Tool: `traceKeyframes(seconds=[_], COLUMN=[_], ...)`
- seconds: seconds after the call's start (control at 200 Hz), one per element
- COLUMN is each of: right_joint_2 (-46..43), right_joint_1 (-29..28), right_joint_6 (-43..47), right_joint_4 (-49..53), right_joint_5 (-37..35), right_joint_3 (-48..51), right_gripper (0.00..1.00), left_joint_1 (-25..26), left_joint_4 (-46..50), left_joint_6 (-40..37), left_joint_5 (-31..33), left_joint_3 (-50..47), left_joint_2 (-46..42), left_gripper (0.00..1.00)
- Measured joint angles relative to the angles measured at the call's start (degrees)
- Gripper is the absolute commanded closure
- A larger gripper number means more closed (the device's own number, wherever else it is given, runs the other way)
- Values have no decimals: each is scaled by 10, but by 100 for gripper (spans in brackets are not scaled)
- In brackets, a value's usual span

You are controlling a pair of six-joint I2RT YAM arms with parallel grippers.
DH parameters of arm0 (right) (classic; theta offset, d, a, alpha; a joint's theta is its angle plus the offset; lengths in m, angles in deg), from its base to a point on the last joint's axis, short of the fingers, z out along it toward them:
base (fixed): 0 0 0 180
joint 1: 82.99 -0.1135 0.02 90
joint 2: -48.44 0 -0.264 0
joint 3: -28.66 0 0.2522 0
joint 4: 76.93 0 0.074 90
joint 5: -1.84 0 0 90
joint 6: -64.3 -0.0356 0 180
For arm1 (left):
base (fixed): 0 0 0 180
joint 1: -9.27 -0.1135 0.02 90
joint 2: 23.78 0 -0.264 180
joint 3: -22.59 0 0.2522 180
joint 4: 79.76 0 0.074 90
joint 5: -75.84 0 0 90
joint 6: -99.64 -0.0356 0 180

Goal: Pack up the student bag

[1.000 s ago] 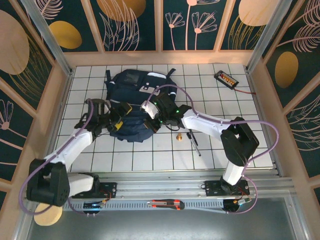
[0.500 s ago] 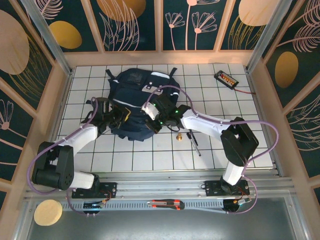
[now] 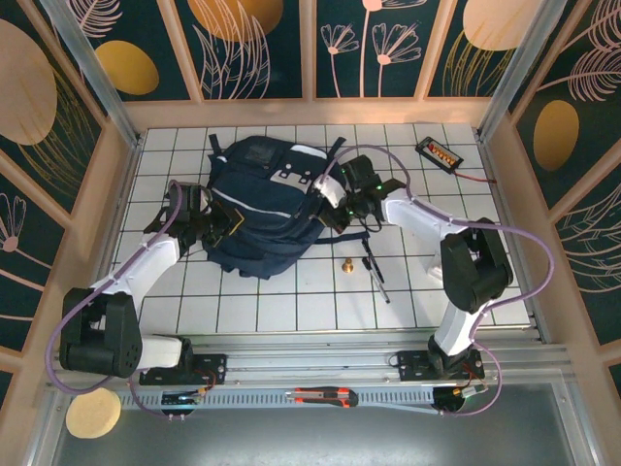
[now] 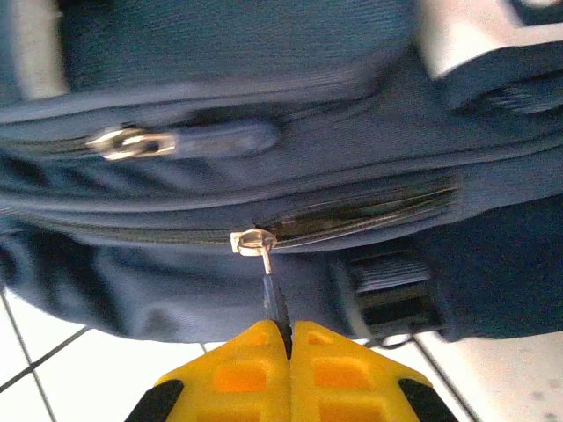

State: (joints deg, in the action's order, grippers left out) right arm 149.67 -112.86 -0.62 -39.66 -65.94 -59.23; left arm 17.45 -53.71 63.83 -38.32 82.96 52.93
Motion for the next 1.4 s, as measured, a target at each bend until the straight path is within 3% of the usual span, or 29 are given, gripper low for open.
traceKeyframes(seconds=[0.22,0.41,0.465,0.53,0.641,0.786,0.896,1.071,1.401], right_joint_2=[95,117,117,111,56,-70,-109,-43,38], right_joint_1=[38,37,43,62,78,35,-13,-45,-45], right_joint_6=[6,-2,-10,-18,-16,26,75,102,106], right_joint_4=[19,25,22,5,-20,-71,-133,-216,-262], right_joint_5=[-29,-42,-75,-106,-129,-56,18,91,126], right_joint_3=[-91,-107,-107,-91,-16,85,106,104,102], right_gripper=[100,100,81,66,65,70,70,65,62], left_joint_1=[-1,-3,-7,-13,-17,-17,-17,-17,-17], left_joint_4=[12,12,18,27,35,49,50,35,14], left_joint_6=[-35,-43,-45,-49,-59,-62,-61,-48,-35], left_joint_5=[2,2,5,4,5,7,6,2,-9], left_joint_3=[0,0,0,0,0,0,-1,-23,-45], left_joint_2=[-10,-11,-13,-17,-29,-63,-73,-74,-74], left_gripper=[100,100,100,71,59,57,58,60,63])
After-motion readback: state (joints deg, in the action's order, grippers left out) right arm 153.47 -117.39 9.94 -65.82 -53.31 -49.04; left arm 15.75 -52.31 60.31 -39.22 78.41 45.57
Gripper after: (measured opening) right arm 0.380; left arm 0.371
